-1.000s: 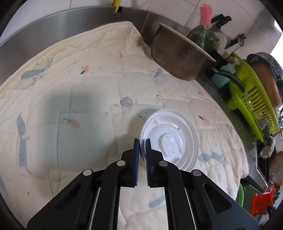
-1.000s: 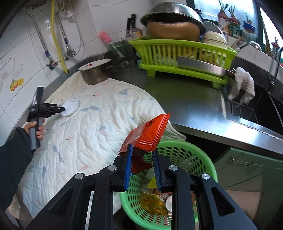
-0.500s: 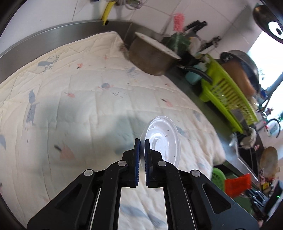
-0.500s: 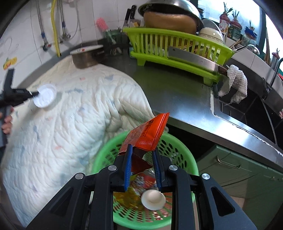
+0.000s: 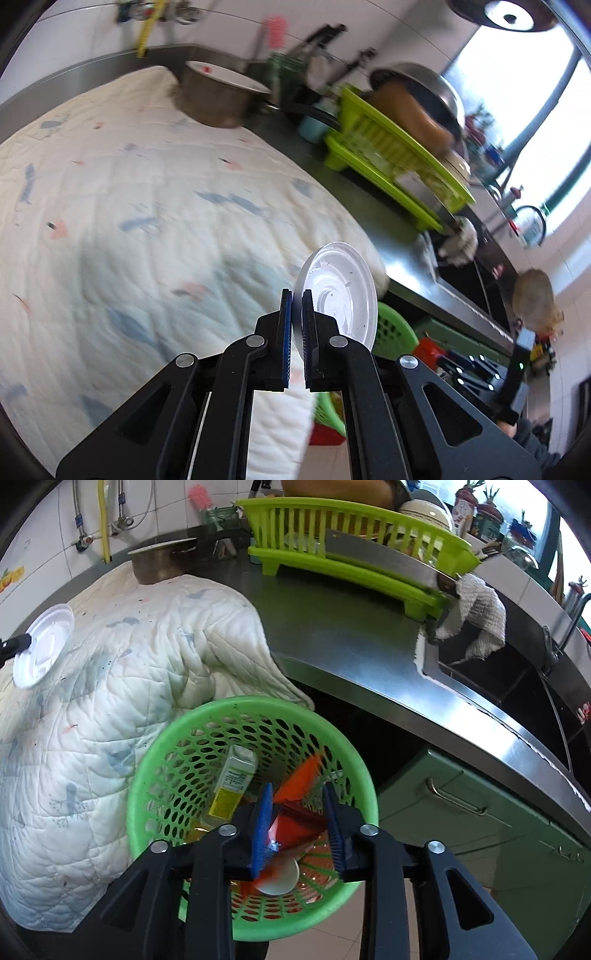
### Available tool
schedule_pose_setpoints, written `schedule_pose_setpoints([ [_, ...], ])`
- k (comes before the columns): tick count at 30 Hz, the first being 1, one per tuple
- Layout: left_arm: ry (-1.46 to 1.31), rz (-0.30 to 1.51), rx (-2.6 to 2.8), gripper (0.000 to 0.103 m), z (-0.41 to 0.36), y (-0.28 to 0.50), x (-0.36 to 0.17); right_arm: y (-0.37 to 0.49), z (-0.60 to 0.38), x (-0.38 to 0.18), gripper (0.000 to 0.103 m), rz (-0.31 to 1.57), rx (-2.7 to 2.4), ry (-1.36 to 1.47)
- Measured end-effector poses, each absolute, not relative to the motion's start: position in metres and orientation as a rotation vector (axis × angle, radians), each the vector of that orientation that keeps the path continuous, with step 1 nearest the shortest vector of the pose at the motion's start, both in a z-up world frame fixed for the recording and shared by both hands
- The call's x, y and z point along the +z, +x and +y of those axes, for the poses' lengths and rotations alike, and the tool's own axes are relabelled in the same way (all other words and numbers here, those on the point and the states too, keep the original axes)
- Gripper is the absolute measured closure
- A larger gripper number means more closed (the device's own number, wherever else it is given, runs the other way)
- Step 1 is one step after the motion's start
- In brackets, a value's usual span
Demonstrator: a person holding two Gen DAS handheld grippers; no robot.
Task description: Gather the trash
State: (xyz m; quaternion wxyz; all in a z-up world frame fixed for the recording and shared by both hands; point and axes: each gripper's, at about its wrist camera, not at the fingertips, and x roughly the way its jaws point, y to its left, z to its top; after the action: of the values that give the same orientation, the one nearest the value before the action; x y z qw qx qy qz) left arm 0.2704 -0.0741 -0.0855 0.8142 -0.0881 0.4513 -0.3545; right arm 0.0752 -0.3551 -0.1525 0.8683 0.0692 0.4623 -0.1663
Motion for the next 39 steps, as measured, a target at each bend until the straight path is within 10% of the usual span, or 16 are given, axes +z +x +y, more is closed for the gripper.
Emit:
schedule_pose_setpoints([
  [24, 0.080, 1.129, -0.835, 0.095, -0.190, 0.177, -0.160, 0.019, -0.348, -0.105, 0.045, 0.821, -0.305, 0.190],
  [39, 0.115, 1.050, -0.725, 0.043, -0.170, 0.155, -0.130, 0.018, -0.331, -0.098, 0.035, 0.796, -0.237, 0.184],
])
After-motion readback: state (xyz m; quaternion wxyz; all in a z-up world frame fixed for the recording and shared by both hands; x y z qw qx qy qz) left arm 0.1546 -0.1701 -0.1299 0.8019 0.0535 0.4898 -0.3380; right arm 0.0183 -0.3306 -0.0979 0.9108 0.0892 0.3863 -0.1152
